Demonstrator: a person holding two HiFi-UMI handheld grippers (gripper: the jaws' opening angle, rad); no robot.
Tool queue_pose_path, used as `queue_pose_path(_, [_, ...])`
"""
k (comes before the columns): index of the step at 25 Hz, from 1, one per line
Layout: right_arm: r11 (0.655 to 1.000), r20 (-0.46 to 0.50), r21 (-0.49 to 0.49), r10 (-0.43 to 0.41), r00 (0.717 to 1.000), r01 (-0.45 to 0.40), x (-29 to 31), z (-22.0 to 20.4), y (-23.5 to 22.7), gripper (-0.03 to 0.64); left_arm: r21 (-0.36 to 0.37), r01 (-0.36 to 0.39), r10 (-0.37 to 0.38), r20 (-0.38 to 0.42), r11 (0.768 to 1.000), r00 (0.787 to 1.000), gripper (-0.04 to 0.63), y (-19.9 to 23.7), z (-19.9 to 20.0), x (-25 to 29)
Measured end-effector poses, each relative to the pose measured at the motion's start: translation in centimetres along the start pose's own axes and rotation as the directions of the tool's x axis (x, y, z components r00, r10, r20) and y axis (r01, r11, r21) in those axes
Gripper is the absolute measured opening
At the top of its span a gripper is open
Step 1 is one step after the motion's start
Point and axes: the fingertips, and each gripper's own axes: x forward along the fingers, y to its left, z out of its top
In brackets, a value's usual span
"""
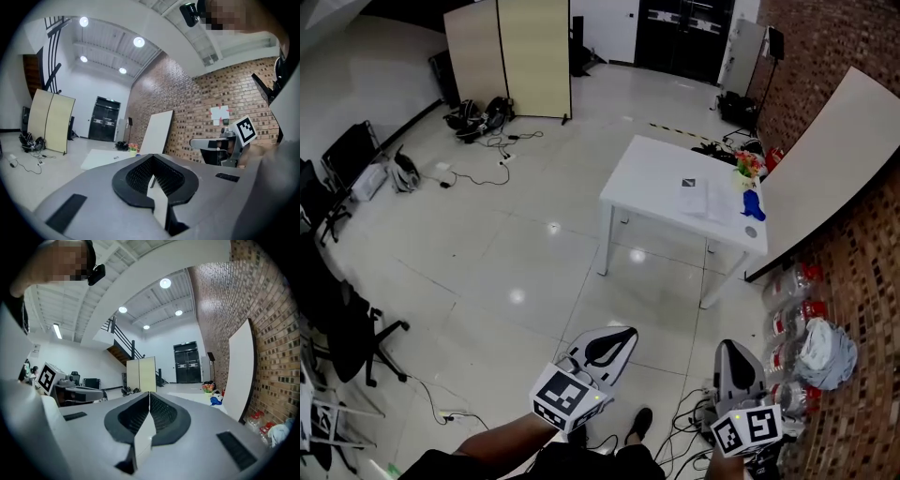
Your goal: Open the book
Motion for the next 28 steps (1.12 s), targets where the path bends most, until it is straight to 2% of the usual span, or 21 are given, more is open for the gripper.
queue_pose_path(4, [1.0,0.013,0.003,-0.013,1.0,0.013,-2.1,0.2,0.6,0.002,0.012,0.013,-0.013,0.008,1.0,1.0,0.002,-2.0,0.1,-1.5])
queue_pose_path(8, [1.0,0.023,0.01,0.001,1.0,-0.001,-4.1,0.6,0.5,0.001,0.011,-0.006,0.006,0.025,1.0,1.0,0.002,-3.8,0.8,-2.2])
queue_pose_path(15, [1.0,0.062,0.016,0.009,0.998,-0.01,-7.6,2.1,-1.4,0.0,0.025,0.002,-0.003,0.049,1.0,0.999,0.002,-7.8,2.0,-1.3])
queue_pose_path(28, [1.0,0.069,0.013,0.009,0.998,-0.01,-9.8,2.1,-2.4,0.0,0.035,-0.032,0.03,0.05,0.999,0.998,0.002,-9.5,2.2,-1.2])
